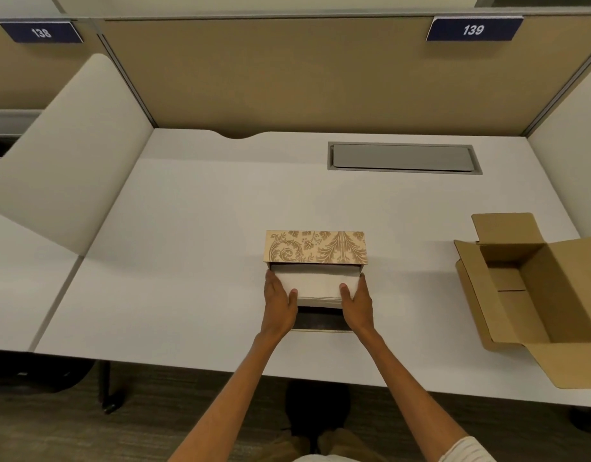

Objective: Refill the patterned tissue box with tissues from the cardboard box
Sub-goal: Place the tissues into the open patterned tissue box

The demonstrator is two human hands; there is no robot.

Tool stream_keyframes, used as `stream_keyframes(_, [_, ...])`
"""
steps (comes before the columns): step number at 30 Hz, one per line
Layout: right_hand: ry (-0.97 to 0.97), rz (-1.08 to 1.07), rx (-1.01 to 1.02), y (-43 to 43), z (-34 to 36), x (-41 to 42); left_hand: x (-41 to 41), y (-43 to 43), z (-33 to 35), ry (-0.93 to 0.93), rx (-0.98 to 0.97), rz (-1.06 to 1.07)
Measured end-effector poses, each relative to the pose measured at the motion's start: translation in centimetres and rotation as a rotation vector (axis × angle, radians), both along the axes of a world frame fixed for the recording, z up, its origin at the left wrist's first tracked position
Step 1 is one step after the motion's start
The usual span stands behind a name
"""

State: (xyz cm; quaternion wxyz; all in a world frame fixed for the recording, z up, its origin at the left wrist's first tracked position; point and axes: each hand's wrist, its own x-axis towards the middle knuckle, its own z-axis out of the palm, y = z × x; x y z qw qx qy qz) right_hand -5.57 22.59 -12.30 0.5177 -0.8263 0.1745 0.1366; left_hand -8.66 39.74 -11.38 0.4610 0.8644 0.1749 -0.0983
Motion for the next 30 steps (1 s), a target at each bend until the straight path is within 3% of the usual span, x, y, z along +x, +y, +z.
stream_keyframes(6, [0.033, 0.015, 0.038, -0.9, 0.5, 0.5, 0.1, 1.3, 0.4, 0.002, -0.102, 0.030])
stream_keyframes(11, [0.024, -0.106, 0.124, -2.3, 1.5, 1.4, 0.7, 2.7, 1.6, -0.027, -0.193, 0.279])
stream_keyframes(14, [-0.055, -0.148, 0.076, -2.9, 2.9, 2.9, 2.2, 3.9, 3.2, -0.132, -0.137, 0.360])
stream_keyframes(20, [-0.141, -0.024, -0.007, -2.3, 6.1, 7.1, 7.0, 5.8, 6.6, -0.217, -0.029, 0.159])
stream_keyframes(24, [-0.052, 0.129, -0.047, -1.5, 7.0, 9.4, 9.8, 6.2, 7.4, -0.103, 0.118, -0.094])
stream_keyframes(30, [0.038, 0.194, -0.035, -1.3, 6.5, 10.3, 10.9, 6.1, 6.6, 0.075, 0.081, -0.148])
